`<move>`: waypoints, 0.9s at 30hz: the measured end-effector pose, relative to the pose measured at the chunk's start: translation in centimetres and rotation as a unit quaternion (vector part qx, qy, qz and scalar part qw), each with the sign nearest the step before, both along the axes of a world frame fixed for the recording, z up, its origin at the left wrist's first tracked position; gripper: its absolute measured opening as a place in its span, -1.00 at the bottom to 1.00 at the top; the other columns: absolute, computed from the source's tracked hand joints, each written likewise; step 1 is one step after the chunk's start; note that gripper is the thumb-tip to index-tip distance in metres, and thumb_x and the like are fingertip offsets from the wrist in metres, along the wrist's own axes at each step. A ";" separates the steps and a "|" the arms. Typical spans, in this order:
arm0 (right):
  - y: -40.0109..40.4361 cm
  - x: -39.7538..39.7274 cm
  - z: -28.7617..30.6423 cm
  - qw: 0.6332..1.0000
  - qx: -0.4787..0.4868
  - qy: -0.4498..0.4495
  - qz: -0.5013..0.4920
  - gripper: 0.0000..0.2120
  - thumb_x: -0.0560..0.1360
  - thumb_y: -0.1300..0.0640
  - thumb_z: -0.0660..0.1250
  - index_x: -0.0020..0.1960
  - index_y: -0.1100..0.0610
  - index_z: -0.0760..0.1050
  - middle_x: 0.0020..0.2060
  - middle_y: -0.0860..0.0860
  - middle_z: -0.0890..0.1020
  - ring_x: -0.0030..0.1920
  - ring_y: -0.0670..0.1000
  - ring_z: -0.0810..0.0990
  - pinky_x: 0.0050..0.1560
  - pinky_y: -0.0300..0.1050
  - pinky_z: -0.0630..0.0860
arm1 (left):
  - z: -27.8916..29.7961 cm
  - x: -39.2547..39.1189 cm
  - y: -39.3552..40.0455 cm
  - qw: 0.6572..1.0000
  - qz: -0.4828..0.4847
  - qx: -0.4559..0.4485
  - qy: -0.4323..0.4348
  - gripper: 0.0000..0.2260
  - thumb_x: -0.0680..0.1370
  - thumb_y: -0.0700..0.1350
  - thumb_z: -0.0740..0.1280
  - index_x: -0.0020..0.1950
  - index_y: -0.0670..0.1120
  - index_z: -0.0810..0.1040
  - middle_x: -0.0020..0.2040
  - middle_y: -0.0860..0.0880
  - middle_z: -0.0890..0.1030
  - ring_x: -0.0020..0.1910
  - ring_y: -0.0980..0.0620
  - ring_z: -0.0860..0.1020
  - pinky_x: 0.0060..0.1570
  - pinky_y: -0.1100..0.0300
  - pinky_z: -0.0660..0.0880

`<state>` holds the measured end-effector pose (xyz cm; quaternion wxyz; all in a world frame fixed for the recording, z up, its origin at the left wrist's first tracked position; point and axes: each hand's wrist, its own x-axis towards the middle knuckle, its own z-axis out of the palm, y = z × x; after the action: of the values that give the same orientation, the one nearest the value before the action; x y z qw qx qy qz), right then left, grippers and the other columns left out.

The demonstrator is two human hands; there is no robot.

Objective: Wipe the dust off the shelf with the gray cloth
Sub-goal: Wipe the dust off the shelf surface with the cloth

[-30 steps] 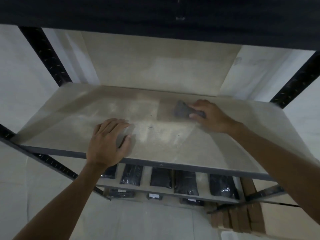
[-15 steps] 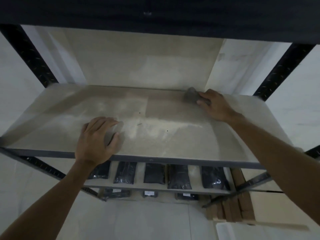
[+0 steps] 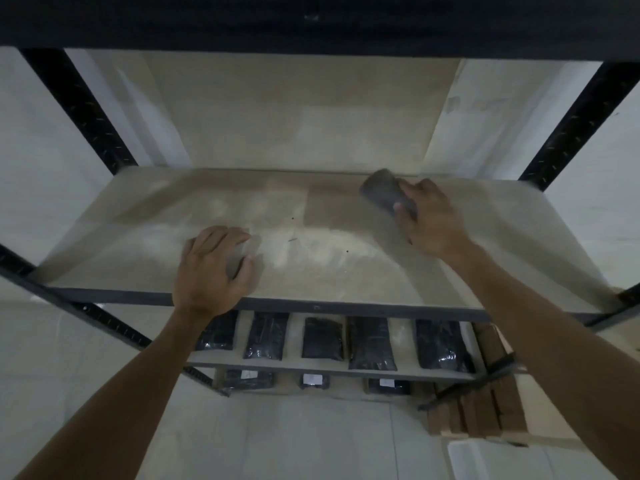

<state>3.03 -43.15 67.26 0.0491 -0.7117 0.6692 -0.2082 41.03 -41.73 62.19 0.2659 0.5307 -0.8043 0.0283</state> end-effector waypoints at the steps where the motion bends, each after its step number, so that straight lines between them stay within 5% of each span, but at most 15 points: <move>1: -0.6 -0.5 0.1 0.999 0.011 0.002 -0.034 -0.54 0.66 0.10 0.20 0.53 0.20 0.32 0.23 0.31 0.47 0.17 0.30 0.50 0.18 0.03 0.42 | -0.2 0.1 -0.1 1.000 -0.001 -0.005 0.002 -0.65 0.53 0.06 0.25 0.22 -0.08 0.58 0.21 -0.04 0.63 0.25 -0.09 0.52 0.17 -0.01 0.41; 6: 0.6 1.5 -1.5 0.995 0.063 0.029 -0.066 -0.51 0.70 0.09 0.12 0.59 0.20 0.20 0.27 0.32 0.43 0.27 0.30 0.41 0.25 0.07 0.39 | -0.9 0.5 -0.3 1.000 0.000 -0.010 0.005 -0.65 0.55 0.13 0.20 0.24 0.00 0.53 0.22 0.01 0.61 0.26 -0.04 0.49 0.20 0.00 0.39; 15: 7.2 11.0 -2.0 0.999 0.036 0.013 0.002 -0.52 0.66 0.13 0.22 0.53 0.28 0.30 0.02 0.30 0.49 0.06 0.28 0.47 0.11 0.05 0.37 | 0.1 2.6 0.3 0.999 -0.048 -0.013 -0.020 -0.63 0.56 0.10 0.19 0.25 -0.01 0.59 0.22 0.02 0.62 0.26 -0.03 0.51 0.20 0.02 0.39; 19: 6.0 10.0 0.2 1.000 0.015 -0.016 0.012 -0.55 0.59 0.10 0.17 0.41 0.29 0.46 -0.06 0.32 0.60 -0.01 0.29 0.54 -0.02 0.00 0.39 | 0.6 5.7 -0.3 0.997 -0.058 -0.034 -0.048 -0.64 0.59 0.10 0.18 0.25 -0.04 0.60 0.19 -0.01 0.65 0.25 -0.06 0.54 0.16 0.01 0.43; 24: 1.4 5.0 0.4 0.994 0.051 -0.005 -0.098 -0.52 0.67 0.13 0.20 0.55 0.26 0.27 0.21 0.35 0.52 0.25 0.31 0.44 0.28 0.07 0.36 | -0.3 6.6 -1.0 0.995 -0.075 -0.042 -0.053 -0.62 0.63 0.16 0.15 0.28 0.00 0.58 0.24 0.02 0.62 0.28 -0.02 0.53 0.20 0.03 0.41; 27: 1.4 5.5 -0.9 0.997 0.049 0.001 -0.063 -0.52 0.67 0.12 0.20 0.55 0.25 0.28 0.11 0.35 0.51 0.14 0.33 0.47 0.18 0.10 0.39 | -0.6 6.6 -1.6 0.995 -0.068 -0.045 -0.048 -0.64 0.62 0.15 0.18 0.29 0.01 0.56 0.25 0.03 0.61 0.29 -0.02 0.51 0.20 0.02 0.41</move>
<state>8.50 -41.72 66.40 0.0706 -0.6651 0.7221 -0.1770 47.60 -43.35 61.63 0.2519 0.4599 -0.8484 0.0720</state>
